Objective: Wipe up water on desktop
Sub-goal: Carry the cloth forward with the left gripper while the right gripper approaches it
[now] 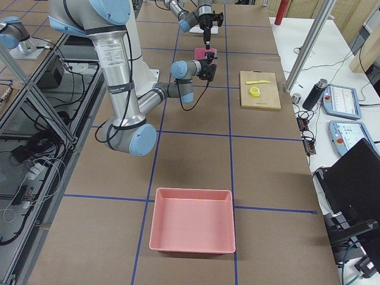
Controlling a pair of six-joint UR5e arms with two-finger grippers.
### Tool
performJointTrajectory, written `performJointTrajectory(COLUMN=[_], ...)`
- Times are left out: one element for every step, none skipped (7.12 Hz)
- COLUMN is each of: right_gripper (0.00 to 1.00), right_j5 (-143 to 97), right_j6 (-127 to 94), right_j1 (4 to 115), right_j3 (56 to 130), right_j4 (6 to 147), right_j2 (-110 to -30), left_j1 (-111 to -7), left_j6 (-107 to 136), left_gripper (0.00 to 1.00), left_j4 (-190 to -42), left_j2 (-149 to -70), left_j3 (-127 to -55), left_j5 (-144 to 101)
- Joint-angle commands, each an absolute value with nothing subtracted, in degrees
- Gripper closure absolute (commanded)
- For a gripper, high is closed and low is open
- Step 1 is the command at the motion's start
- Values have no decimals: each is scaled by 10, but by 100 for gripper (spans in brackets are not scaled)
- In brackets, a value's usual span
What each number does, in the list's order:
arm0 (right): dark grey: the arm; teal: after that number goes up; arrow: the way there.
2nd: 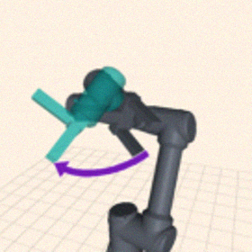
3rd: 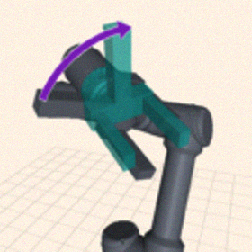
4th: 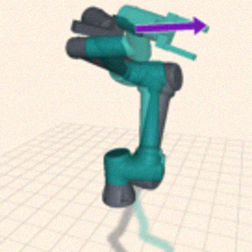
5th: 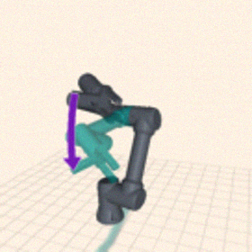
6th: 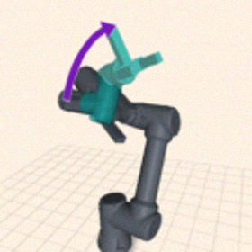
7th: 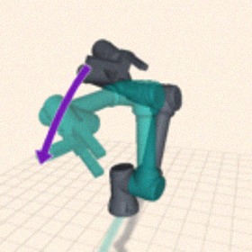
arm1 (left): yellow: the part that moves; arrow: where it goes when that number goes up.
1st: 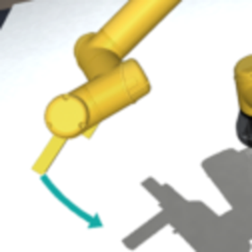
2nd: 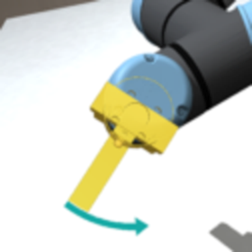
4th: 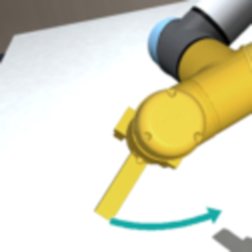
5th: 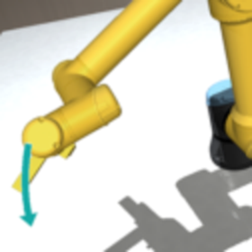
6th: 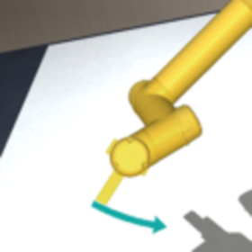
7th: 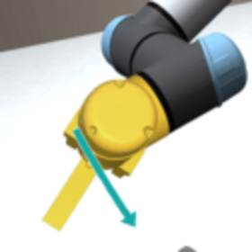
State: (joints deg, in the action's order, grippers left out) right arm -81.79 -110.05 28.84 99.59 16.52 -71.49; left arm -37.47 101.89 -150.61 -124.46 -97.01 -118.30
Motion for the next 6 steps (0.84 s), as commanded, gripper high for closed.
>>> performJointTrajectory(right_gripper=[11, 11, 11, 10, 9, 9], right_j5=[-790, -781, -779, -779, -779, -775], right_j6=[-1156, -1196, -1228, -1238, -1243, -1248], right_j1=[287, 287, 285, 280, 274, 271], right_j3=[981, 964, 947, 941, 941, 942], right_j4=[163, 163, 163, 163, 163, 163], right_j2=[-701, -692, -677, -672, -671, -671], left_j1=[-369, -368, -368, -368, -365, -365], left_j6=[1020, 1022, 1036, 1038, 1038, 1038], left_gripper=[100, 100, 100, 100, 100, 100], left_j4=[-1507, -1517, -1527, -1528, -1529, -1529], left_j2=[-1245, -1245, -1245, -1245, -1245, -1245], left_j3=[-971, -971, -970, -970, -970, -969], left_j5=[-1183, -1183, -1183, -1183, -1182, -1182])
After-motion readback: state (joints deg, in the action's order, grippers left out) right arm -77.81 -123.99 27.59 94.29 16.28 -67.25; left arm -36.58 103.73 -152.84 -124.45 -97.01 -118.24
